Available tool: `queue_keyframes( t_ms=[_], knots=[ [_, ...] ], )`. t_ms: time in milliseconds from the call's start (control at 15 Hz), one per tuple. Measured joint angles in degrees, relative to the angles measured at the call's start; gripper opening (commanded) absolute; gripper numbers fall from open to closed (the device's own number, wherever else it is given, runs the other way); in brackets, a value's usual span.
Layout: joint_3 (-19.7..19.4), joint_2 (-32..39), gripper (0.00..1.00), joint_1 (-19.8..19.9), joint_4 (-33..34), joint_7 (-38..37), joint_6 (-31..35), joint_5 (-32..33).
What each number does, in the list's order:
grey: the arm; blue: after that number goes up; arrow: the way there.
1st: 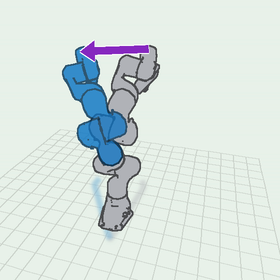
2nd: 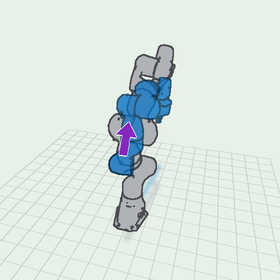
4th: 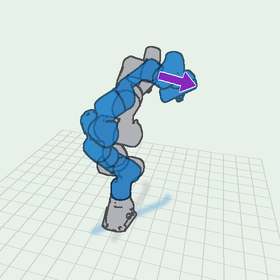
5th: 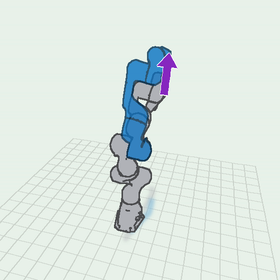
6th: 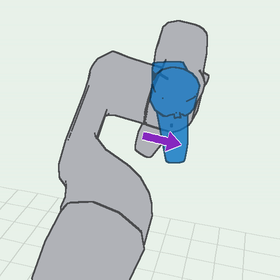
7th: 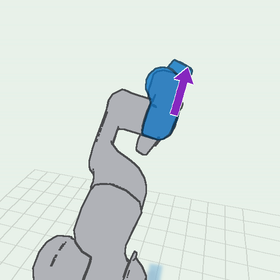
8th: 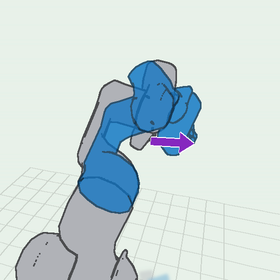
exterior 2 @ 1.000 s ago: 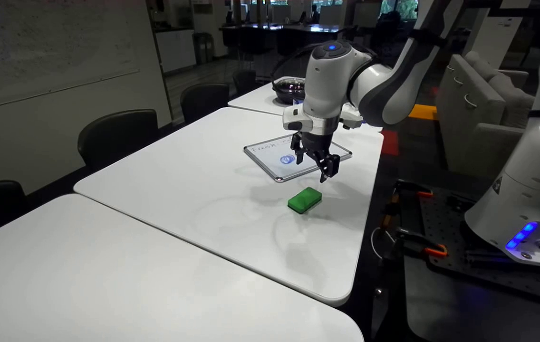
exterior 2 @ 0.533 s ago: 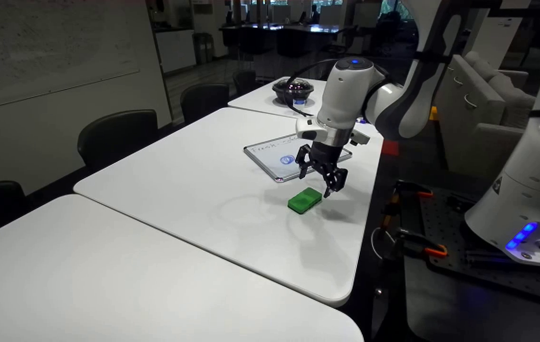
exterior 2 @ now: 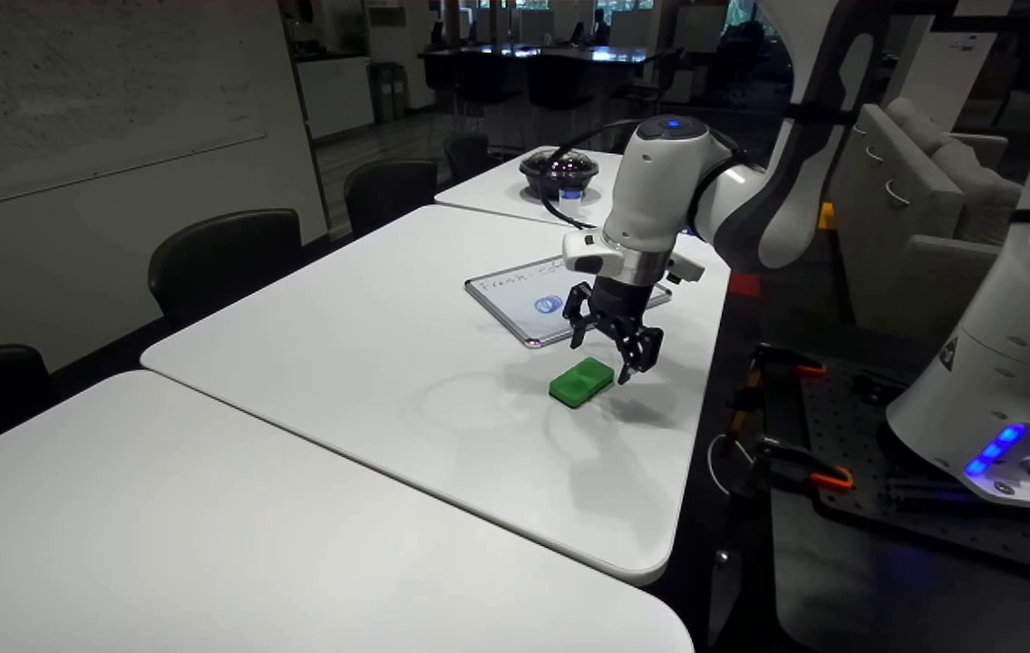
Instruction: Pick up the green duster and rub the blue written objects on the white board
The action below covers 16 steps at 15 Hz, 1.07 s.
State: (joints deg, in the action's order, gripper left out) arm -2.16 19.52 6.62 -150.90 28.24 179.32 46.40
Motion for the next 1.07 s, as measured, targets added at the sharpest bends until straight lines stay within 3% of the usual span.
queue_keyframes(
  t_ms=[600,1067],
  knots=[
    [12.0,4.5,1.0,12.9,2.6,5.6,-0.4,-4.7],
    [19.9,6.7,1.0,20.7,6.0,8.6,-6.1,-7.5]
  ],
)
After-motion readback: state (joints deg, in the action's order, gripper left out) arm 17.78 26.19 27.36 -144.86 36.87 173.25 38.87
